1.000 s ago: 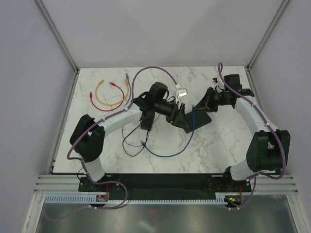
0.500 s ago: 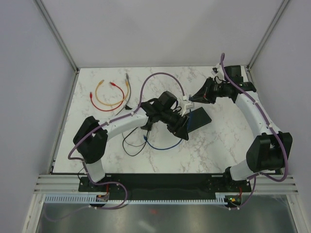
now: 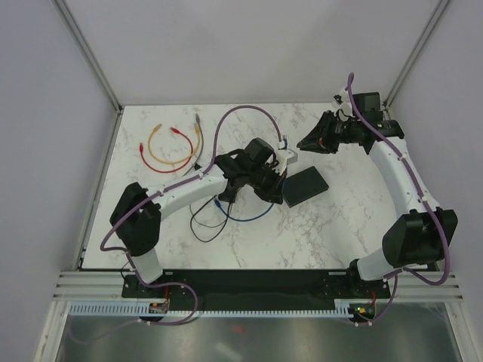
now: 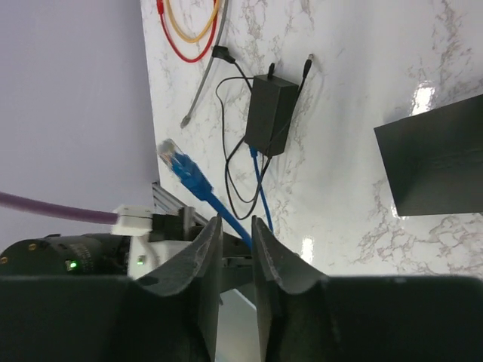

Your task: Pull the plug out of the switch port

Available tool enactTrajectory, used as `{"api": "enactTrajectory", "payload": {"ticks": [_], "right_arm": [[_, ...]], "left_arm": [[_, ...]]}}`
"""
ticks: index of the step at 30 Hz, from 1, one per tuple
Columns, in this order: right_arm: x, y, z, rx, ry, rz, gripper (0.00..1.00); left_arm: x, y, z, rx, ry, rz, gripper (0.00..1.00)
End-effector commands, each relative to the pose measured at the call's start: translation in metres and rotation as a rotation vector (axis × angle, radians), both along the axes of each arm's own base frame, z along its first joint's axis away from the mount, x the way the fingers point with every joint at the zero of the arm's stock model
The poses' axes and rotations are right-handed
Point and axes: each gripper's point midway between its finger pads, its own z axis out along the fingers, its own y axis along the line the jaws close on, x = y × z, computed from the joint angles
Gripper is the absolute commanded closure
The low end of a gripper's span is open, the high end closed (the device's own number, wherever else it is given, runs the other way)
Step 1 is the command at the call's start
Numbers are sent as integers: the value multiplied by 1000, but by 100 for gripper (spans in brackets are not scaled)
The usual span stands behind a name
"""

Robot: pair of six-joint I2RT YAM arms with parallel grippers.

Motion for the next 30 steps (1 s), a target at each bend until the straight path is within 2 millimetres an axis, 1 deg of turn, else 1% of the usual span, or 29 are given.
{"api": "enactTrajectory", "payload": {"ticks": [1,2,3,4,5,6,7,8,10,11,12,13,14,15,16,17,18,19,20,21,22,23,24,25,26,27,28,29,30], "right_arm": [[1,-10,20,-63,-56,-41,70],[1,-13,21,-79,-59,-49,62],[3,-17,25,-102,-75,-70,57],[2,-19,25,-112,-71,-75,54],[3,-20,27,-120,-80,-79,50],[2,-21,30,-127,-86,-85,48],[2,-23,28,-137,-80,-92,46],[1,-23,27,-140,-77,-91,45],[1,-24,25,-143,-69,-95,44],[1,-26,24,-144,-64,-98,44],[1,-27,22,-148,-59,-102,43],[1,-28,21,-149,-59,-105,44],[0,-28,21,-149,-56,-106,43],[0,-29,21,-149,-56,-109,43],[0,-29,21,-150,-56,-110,43],[0,-31,22,-153,-62,-113,43],[0,-32,22,-153,-61,-118,43],[-1,-33,23,-154,-62,-120,43],[-1,-34,23,-156,-61,-120,42],[-2,-35,23,-156,-62,-123,42],[-3,-35,23,-156,-61,-123,42],[-5,-36,24,-157,-62,-122,42],[-6,-35,22,-157,-58,-120,42],[-7,-36,22,-156,-58,-120,42],[-9,-35,21,-156,-54,-116,42],[-10,-35,21,-157,-55,-115,42],[-11,-35,21,-155,-57,-114,42],[-12,-35,21,-155,-53,-115,42],[-13,-35,21,-155,-54,-113,42]], "left_arm": [[43,16,58,4,-253,143,98],[51,19,66,13,-289,169,98],[63,30,65,57,-316,219,98],[70,34,68,69,-328,241,98],[79,37,76,69,-344,261,98],[88,45,79,78,-343,286,98],[92,46,84,65,-339,293,98],[98,44,99,-10,-283,292,98],[95,33,125,-158,-199,241,98],[92,26,143,-240,-147,227,98],[81,18,159,-320,-106,154,98],[84,12,182,-415,-130,116,98],[78,7,199,-489,-98,82,98],[63,3,215,-565,-59,-19,98],[59,1,228,-615,-47,-57,98],[57,-3,252,-702,-43,-82,98],[51,-2,262,-740,-20,-125,98],[51,-2,273,-783,-30,-147,98],[51,0,282,-812,-3,-144,98],[58,1,288,-826,-25,-123,98],[73,10,291,-827,-45,-79,98],[81,16,296,-834,-70,-58,98],[99,30,298,-834,-96,-9,98],[109,37,303,-839,-121,4,98],[114,46,307,-839,-140,-6,98],[130,63,307,-828,-158,28,98],[137,74,321,-824,-222,24,98],[150,80,315,-800,-224,47,98],[169,99,317,-780,-260,116,98]]}}
